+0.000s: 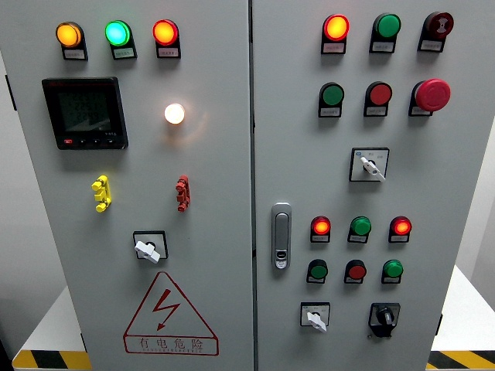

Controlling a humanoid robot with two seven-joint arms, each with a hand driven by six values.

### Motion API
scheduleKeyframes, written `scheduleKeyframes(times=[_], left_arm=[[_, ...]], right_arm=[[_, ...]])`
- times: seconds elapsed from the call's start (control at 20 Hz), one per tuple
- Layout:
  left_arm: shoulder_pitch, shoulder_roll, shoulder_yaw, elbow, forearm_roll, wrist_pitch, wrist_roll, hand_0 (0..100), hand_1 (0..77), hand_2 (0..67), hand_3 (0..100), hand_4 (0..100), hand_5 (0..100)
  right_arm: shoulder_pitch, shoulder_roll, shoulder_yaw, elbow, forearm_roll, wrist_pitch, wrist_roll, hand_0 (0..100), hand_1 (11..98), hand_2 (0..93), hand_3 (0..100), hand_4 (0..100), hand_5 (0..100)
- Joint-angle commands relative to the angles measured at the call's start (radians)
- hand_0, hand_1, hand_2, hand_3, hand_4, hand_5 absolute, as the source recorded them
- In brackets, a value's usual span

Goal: Trip black knob to open circuit

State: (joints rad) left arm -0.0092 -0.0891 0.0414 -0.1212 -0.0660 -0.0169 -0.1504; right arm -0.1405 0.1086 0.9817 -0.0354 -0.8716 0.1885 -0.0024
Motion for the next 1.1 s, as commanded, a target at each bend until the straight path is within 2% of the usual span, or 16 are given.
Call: scheduleKeyframes(times=[0.0,0.1,0.15,0.2,0.25,0.3,0.35,0.45,0.5,0.6,0.7,0.8,0.9,1.05], left_arm=[[0.000,0.000,0.000,0.000,0.000,0.000,0.000,0,3.2,12.9,21,7,2],[0.000,0.000,0.000,0.000,0.000,0.000,0.000,0,3.2,12.9,21,7,2],[0.000,0.000,0.000,0.000,0.000,0.000,0.000,0,3.2,12.9,21,7,2],[0.000,0.000,0.000,0.000,0.000,0.000,0.000,0,3.2,12.9,21,7,2],[0.000,0.000,0.000,0.000,0.000,0.000,0.000,0,3.2,12.9,21,7,2],[0.000,0.000,0.000,0.000,0.000,0.000,0.000,0,3.2,12.9,21,7,2],[0.000,0.000,0.000,0.000,0.000,0.000,0.000,0,3.2,12.9,21,7,2],[0.000,0.000,0.000,0.000,0.000,0.000,0.002,0,3.2,12.9,21,7,2],[0.000,0.000,0.000,0.000,0.000,0.000,0.000,0,3.2,12.9,21,7,2],[0.000,0.000,0.000,0.000,0.000,0.000,0.000,0,3.2,12.9,21,7,2],[0.000,-0.001,0.000,0.000,0.000,0.000,0.000,0,3.2,12.9,21,7,2],[0.000,0.000,0.000,0.000,0.000,0.000,0.000,0,3.2,12.9,21,7,2],[0.000,0.000,0.000,0.000,0.000,0.000,0.000,0,3.2,12.9,21,7,2],[0.000,0.000,0.000,0.000,0.000,0.000,0.000,0,3.2,12.9,21,7,2]], right_arm=[[0.045,-0.0241,0.060,-0.027,-0.038,0.040,-0.013,81,35.8,6.9,17,16,26],[0.091,-0.0166,0.122,-0.108,-0.041,0.043,-0.010,81,35.8,6.9,17,16,26],[0.105,-0.0165,0.135,-0.118,-0.037,0.051,-0.008,81,35.8,6.9,17,16,26],[0.114,0.0047,0.153,-0.129,-0.050,0.061,-0.007,81,35.8,6.9,17,16,26],[0.117,0.0141,0.211,-0.124,-0.081,0.068,-0.005,81,35.8,6.9,17,16,26],[0.119,0.0126,0.295,-0.115,-0.146,0.075,-0.007,81,35.8,6.8,18,16,26],[0.119,0.0126,0.396,-0.086,-0.270,0.094,-0.005,81,35.8,6.9,18,16,26],[0.114,0.0142,0.489,-0.055,-0.447,0.123,-0.002,81,36.0,6.9,18,16,26],[0.114,0.0142,0.521,-0.029,-0.480,0.121,-0.001,81,35.9,6.9,17,16,26],[0.113,0.0157,0.651,0.072,-0.559,0.132,-0.002,81,35.7,6.8,17,16,26],[0.093,0.0157,0.690,0.180,-0.666,0.150,-0.002,82,35.6,6.7,17,16,26],[0.087,0.0142,0.750,0.308,-0.690,0.169,-0.002,82,35.6,6.7,17,16,26],[0.081,0.0142,0.768,0.421,-0.693,0.210,-0.001,82,35.4,6.7,19,17,27],[0.052,0.0142,0.778,0.656,-0.692,0.218,-0.001,82,35.6,6.7,20,18,29]])
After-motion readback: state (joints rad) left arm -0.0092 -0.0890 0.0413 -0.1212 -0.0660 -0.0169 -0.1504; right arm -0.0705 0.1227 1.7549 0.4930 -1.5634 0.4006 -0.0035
